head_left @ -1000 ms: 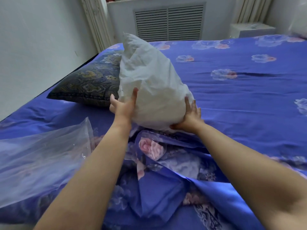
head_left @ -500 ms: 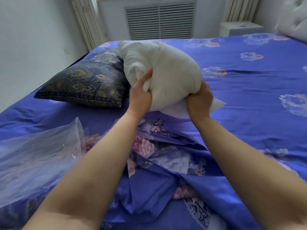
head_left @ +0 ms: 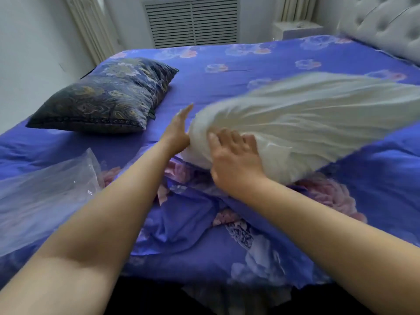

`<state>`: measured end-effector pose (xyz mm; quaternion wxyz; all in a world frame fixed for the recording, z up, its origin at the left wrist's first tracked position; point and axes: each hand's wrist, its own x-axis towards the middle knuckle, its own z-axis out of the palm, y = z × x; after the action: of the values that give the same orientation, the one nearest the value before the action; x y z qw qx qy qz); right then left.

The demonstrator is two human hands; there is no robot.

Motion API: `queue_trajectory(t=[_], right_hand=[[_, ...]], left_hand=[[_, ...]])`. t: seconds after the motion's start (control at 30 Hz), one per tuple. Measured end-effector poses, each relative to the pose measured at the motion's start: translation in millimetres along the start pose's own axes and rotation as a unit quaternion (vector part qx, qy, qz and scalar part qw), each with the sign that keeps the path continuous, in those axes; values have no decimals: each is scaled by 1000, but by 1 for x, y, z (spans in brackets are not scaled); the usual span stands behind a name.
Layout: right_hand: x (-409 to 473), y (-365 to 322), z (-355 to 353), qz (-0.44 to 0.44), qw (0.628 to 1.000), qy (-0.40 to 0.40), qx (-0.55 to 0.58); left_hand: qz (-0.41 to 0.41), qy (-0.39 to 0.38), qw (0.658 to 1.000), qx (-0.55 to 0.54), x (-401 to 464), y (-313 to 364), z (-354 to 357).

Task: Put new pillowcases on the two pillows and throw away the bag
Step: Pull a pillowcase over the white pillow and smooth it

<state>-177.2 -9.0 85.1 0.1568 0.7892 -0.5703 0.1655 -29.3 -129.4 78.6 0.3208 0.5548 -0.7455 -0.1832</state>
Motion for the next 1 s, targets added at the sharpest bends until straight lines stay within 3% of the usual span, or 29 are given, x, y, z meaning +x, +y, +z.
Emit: queue_trajectory(t=[0.07,0.1,0.17,0.2,0.23,0.33,0.4,0.5,0.6,0.67,0.77,0.83,0.9,1.0], right_hand=[[3,2,5,2,977,-136,165],[5,6,7,13,961,-124,248],[15,25,11,62,949,17,309],[21,41,13,97,952,52,286],[25,59,15,127,961,28,244],[19,113,32,161,955,-211,130],[7,131,47,160,932,-297,129],[5,134,63,151,935,-300,113],[8,126,62,158,930,-314,109],[5,124,63,164,927,-319,113],[3,124,57,168,921,-331,120],[9,122,49,183,909,-351,128],[19,122,39,205,891,-379,144],[32,119,17,200,883,-394,157]], left_hand=[[33,13,999,23,-16,-13,1],[49,10,999,11,-26,-13,6],[98,-42,994,-3,-45,7,18],[115,-79,990,5,-52,14,26],[122,-99,987,22,-59,20,33],[147,-86,979,112,-73,25,41],[221,-79,959,159,-89,32,47],[336,-136,903,232,-125,34,74],[398,-102,854,319,-147,17,93],[390,-65,855,336,-146,15,96],[351,-6,892,286,-132,32,95],[266,14,942,202,-118,50,83],[120,40,989,82,-102,66,65],[45,142,987,-66,-83,76,43]])
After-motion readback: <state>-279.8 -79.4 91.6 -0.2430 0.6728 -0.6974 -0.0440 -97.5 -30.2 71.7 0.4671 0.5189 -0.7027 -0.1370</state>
